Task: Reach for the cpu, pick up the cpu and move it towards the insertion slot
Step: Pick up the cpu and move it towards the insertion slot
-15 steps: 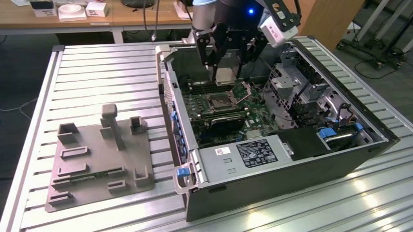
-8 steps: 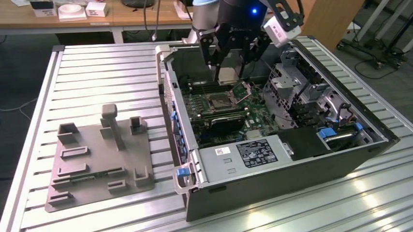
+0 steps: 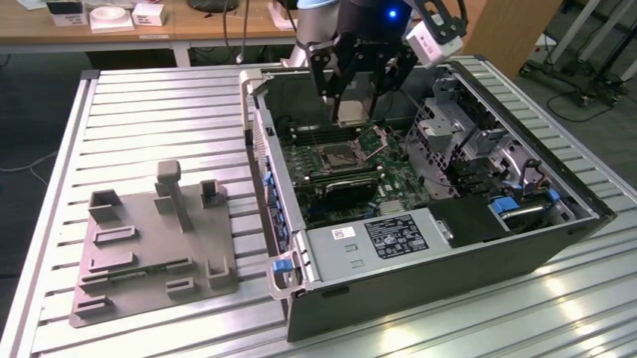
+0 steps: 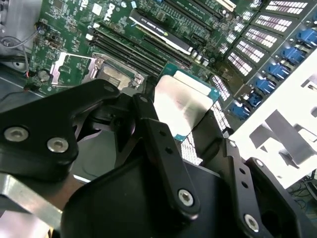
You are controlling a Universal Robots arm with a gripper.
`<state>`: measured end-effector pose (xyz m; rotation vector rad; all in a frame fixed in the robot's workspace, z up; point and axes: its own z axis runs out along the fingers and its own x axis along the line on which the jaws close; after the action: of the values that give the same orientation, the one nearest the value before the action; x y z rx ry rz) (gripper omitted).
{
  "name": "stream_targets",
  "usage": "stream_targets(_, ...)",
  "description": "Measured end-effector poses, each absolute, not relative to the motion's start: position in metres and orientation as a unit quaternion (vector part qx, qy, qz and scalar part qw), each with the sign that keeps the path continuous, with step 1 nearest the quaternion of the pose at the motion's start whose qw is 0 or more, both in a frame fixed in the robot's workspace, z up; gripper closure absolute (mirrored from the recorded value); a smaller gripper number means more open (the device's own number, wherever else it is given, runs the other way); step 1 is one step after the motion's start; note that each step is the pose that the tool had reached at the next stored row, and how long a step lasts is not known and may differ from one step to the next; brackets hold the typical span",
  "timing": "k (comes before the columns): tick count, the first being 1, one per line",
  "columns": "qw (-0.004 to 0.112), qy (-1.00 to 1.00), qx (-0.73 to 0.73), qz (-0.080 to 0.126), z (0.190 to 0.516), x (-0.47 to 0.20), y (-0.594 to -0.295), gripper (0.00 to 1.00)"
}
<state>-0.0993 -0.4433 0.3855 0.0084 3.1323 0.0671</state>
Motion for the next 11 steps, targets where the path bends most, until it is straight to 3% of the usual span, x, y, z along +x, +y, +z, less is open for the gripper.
stream_targets(11,0.004,1.0,0.003,0.021,0.3854,-0.0981,-0.4432,0.46)
